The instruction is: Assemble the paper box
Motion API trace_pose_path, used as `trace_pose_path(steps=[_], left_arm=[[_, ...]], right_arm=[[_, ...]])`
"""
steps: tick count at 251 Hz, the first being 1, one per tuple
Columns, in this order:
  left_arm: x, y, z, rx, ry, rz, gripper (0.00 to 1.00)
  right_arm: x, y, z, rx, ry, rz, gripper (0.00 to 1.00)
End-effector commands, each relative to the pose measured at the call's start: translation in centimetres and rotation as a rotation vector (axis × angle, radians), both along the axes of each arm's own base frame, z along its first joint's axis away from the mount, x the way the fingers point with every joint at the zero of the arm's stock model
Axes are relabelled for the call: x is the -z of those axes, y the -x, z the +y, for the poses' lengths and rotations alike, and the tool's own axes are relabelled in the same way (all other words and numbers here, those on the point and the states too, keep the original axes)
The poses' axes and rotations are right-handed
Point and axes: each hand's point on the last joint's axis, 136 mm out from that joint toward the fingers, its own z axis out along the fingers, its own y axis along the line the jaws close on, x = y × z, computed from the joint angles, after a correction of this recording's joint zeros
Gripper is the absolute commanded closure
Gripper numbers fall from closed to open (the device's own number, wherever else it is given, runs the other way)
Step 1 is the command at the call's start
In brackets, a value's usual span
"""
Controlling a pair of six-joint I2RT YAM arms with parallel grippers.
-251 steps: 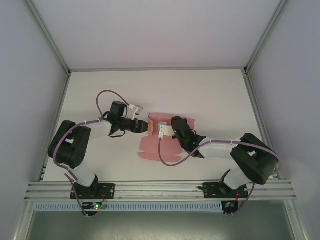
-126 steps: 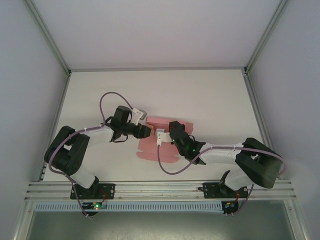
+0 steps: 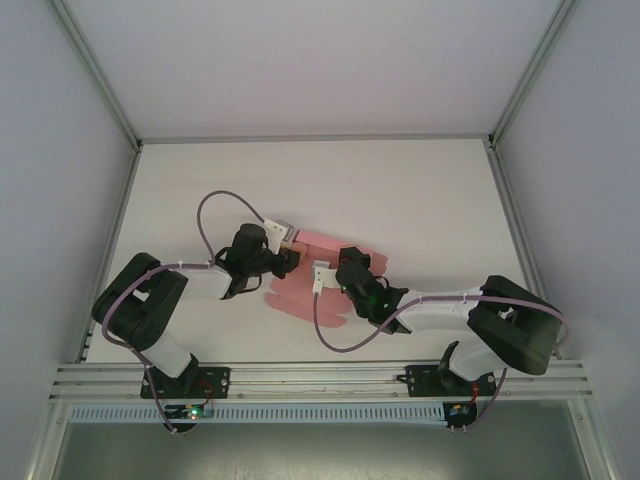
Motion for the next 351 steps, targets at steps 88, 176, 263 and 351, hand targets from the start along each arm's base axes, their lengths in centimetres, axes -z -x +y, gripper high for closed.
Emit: trace_pose_path(steps=[88, 176, 263, 351], left_arm=[[-0.9, -7.7, 1.2, -0.320, -0.067, -0.152, 0.83], [1.8, -8.7, 6.0, -0.623, -0.206, -0.103, 0.99], [2.1, -8.1, 12.1, -0.993, -0.364, -0.035, 1.00], [2.0, -8.7, 8.0, -0.775, -0.270, -0.032, 1.00]], right_arm=[[3.6, 1.4, 0.1, -0.045, 0.032, 0.158, 1.00], [4.3, 1.1, -1.3, 0.024, 0.036, 0.247, 1.00], [5.2, 2.2, -2.9, 0.115, 0.022, 0.407, 1.00], [4.5, 0.6, -2.2, 0.145, -0.111, 0.418, 1.00]])
